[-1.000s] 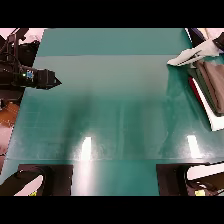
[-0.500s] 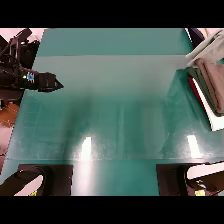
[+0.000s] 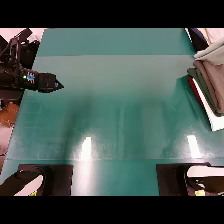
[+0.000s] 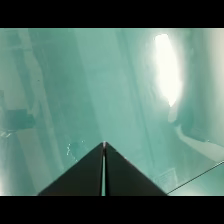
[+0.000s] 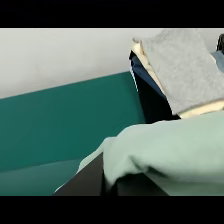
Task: Fold the shirts.
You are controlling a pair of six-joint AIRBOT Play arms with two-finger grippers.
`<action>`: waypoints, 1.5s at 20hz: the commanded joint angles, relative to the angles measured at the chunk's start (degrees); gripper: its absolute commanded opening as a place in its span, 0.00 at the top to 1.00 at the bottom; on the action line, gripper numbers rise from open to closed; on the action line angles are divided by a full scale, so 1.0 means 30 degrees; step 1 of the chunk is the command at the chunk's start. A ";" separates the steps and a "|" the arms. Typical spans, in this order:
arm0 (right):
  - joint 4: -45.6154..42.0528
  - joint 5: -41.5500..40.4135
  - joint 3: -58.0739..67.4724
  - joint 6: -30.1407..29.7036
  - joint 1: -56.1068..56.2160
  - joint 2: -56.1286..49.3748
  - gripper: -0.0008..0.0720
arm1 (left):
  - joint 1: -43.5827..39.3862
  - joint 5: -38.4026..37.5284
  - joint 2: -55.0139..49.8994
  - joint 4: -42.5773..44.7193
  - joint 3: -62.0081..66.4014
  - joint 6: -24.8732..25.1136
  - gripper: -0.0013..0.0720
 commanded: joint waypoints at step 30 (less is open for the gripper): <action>-0.6870 0.7905 -0.8021 0.9107 0.4277 0.8823 0.96 | 0.0000 0.0874 0.0000 -0.0153 0.0000 0.0015 0.95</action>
